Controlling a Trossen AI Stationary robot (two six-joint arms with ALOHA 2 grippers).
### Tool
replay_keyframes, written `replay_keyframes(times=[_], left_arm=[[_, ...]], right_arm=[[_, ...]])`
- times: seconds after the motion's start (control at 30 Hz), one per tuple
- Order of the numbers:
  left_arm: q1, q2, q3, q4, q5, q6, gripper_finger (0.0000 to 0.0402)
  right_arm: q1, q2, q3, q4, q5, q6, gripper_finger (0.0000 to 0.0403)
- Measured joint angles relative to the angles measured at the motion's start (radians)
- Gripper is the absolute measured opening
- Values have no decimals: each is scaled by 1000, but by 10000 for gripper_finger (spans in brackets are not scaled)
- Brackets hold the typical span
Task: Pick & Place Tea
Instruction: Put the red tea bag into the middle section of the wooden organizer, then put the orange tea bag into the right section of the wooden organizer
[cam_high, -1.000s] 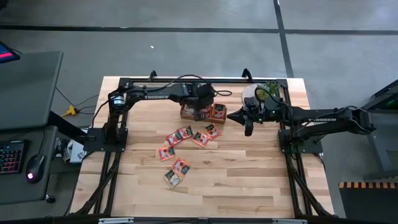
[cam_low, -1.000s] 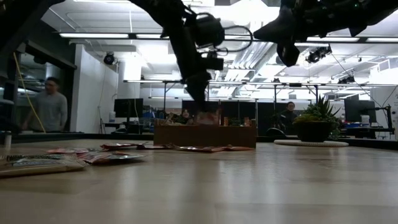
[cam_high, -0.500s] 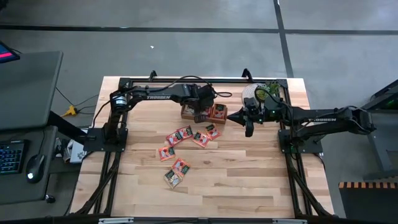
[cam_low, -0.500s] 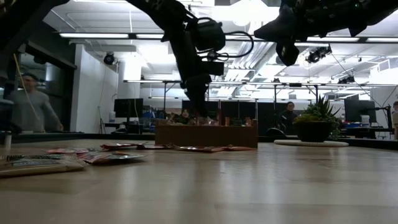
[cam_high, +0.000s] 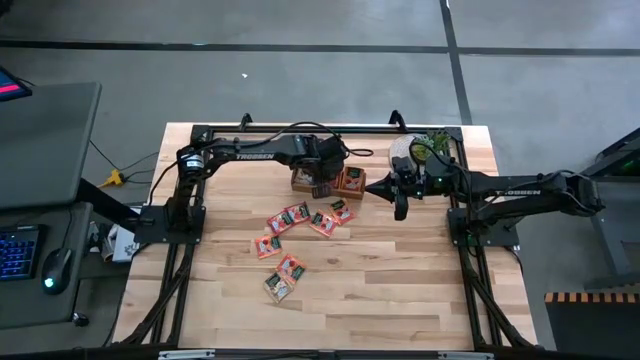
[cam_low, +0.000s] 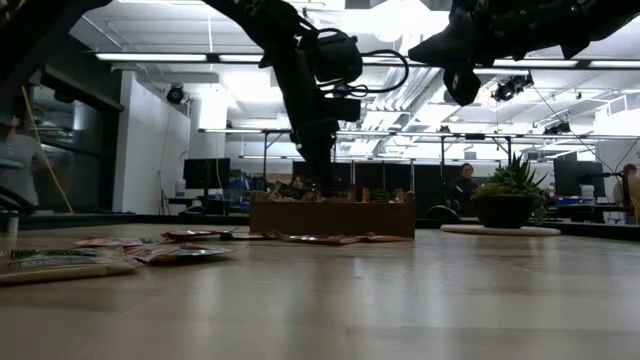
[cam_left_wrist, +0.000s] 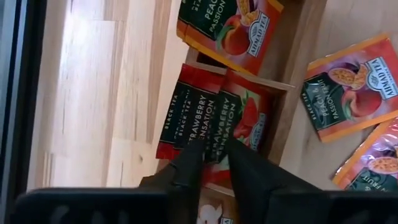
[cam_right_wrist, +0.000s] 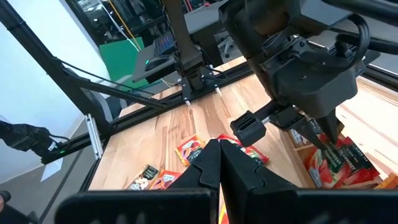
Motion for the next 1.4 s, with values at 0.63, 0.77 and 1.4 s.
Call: replay_keyframes(times=[0.63,0.77,1.4], left_arm=[[0,-41,4,-19,-88,-15,157],[0,-74,2,-31,-121,-27,156],[-44,-145,1,-119,22,-336,156]], right_arm=[[0,0,0,0,-19,-18,0],[0,0,0,0,-16,-34,0],[2,211,141,-352,46,-228,0]])
